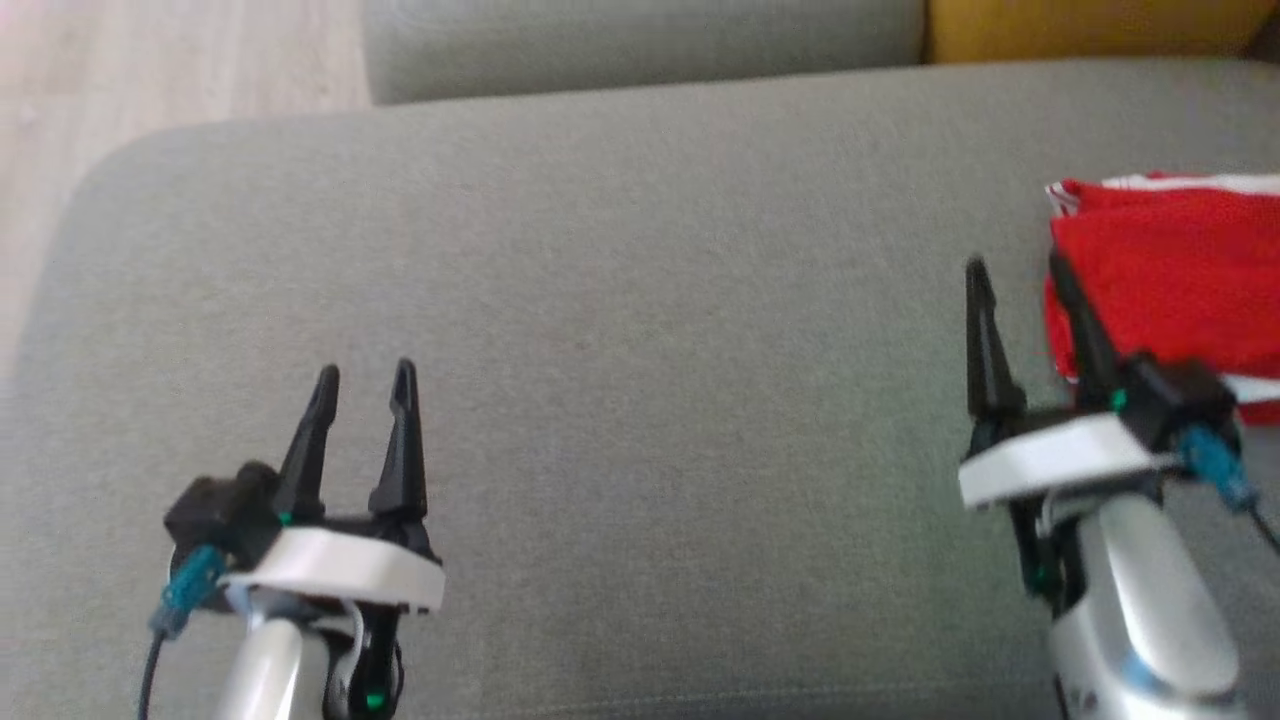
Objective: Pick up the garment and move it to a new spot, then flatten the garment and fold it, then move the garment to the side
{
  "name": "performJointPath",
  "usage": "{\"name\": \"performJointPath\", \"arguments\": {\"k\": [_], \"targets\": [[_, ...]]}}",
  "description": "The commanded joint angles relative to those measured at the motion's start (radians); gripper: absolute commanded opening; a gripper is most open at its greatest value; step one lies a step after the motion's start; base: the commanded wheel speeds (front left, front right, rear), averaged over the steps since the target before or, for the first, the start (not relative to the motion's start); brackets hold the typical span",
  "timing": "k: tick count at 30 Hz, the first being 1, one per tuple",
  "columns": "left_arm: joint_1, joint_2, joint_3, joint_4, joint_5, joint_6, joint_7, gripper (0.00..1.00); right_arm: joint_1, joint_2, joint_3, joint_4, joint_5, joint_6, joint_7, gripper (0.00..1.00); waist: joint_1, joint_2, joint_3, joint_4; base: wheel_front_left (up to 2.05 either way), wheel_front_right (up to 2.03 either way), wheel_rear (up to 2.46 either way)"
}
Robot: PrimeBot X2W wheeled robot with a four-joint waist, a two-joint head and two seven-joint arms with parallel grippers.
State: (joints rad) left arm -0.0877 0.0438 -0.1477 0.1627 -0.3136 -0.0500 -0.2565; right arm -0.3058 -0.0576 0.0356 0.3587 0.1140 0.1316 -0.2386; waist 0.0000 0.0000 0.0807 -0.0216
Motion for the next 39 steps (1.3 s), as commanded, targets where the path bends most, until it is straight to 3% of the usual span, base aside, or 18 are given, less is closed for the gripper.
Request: {"name": "performJointPath", "arguments": {"k": [1, 6, 18, 38, 39], "targets": [[-0.009, 0.006, 0.033, -0.039, 0.001, 0.008, -0.005, 1.0, 0.01, 0.007, 0.031, -0.033, 0.031, -0.001, -0.014, 1.0, 0.0, 0.0, -0.041, 0.034, 0.0, 0.0, 0.0], [0.044, 0.006, 0.03, -0.054, 0.004, 0.034, -0.005, 1.0, 0.118, 0.007, 0.032, -0.058, 0.094, -0.001, -0.022, 1.0, 0.0, 0.0, -0.08, 0.048, 0.0, 0.0, 0.0], [0.094, 0.006, 0.042, -0.097, 0.033, 0.033, -0.005, 1.0, 0.199, 0.007, 0.036, -0.151, 0.092, -0.001, -0.023, 1.0, 0.0, 0.0, -0.092, 0.04, 0.0, 0.0, 0.0], [0.101, 0.006, 0.082, -0.134, -0.032, -0.015, -0.005, 1.0, 0.205, 0.007, 0.036, -0.176, 0.103, -0.001, -0.023, 1.0, 0.0, 0.0, -0.074, 0.016, 0.0, 0.0, 0.0], [0.128, 0.001, 0.038, -0.095, -0.03, -0.012, 0.0, 0.0, 0.219, 0.01, 0.012, -0.134, 0.098, 0.0, -0.012, 0.0, 0.0, 0.0, -0.075, 0.016, 0.0, 0.0, 0.0]]}}
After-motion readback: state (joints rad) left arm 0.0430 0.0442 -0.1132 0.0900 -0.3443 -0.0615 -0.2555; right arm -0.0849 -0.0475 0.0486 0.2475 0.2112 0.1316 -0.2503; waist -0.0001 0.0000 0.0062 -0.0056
